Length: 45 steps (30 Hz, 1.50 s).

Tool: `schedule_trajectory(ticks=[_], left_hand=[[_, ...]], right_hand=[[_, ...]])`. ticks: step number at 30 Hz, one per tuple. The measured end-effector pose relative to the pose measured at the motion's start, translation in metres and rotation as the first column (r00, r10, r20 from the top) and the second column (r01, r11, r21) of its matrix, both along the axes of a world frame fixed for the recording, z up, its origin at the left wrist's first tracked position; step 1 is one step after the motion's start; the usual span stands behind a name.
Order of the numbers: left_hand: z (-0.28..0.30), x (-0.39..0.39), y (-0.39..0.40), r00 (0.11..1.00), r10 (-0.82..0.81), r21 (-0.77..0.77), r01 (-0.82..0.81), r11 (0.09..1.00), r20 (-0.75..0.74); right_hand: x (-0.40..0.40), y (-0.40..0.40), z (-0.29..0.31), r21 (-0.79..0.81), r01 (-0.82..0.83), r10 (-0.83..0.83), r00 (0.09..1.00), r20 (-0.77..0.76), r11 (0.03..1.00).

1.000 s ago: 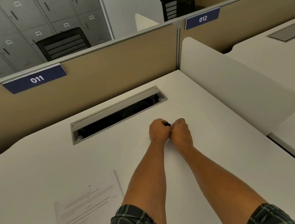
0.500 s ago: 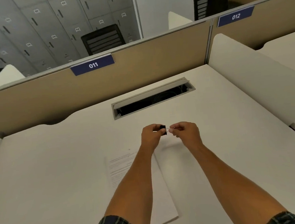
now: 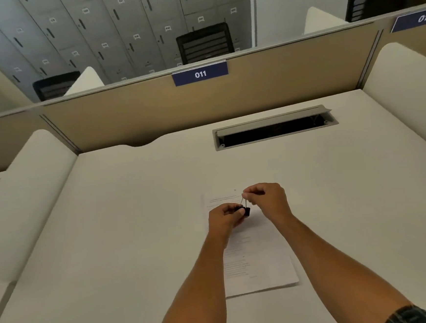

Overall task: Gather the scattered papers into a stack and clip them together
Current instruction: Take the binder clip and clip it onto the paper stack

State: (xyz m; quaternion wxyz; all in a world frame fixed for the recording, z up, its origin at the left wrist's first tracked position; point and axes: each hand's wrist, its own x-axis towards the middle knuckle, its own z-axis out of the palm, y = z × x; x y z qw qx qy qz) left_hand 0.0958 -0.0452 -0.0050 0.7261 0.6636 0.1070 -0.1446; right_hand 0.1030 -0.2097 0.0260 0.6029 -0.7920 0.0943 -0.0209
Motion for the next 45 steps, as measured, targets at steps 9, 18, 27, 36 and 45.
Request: schedule_trajectory(ticks=[9, 18, 27, 36, 45], left_hand=[[0.009, -0.008, 0.019, 0.988, -0.058, -0.274, 0.016, 0.962, -0.146], [0.013, -0.006, 0.019, 0.998, -0.036, -0.026, 0.035, 0.999, -0.054], [0.021, 0.001, 0.009, 0.980, -0.033, 0.267, -0.021, 0.964, 0.196], [0.033, -0.004, 0.003, 0.984, -0.074, 0.255, 0.031, 0.966, 0.161], [0.027, -0.003, 0.016, 0.998, -0.016, 0.105, 0.010, 0.994, 0.061]], right_hand=[[-0.007, 0.009, 0.005, 0.174, -0.187, 0.194, 0.981, -0.020, 0.967], [-0.008, 0.007, -0.002, 0.070, -0.162, 0.161, 0.987, 0.021, 0.984], [-0.013, 0.012, -0.009, -0.226, -0.197, 0.202, 0.979, 0.000, 0.954], [-0.015, 0.016, -0.009, -0.372, -0.200, 0.226, 0.974, 0.025, 0.906], [-0.013, 0.018, -0.003, -0.274, -0.142, 0.159, 0.987, 0.039, 0.951]])
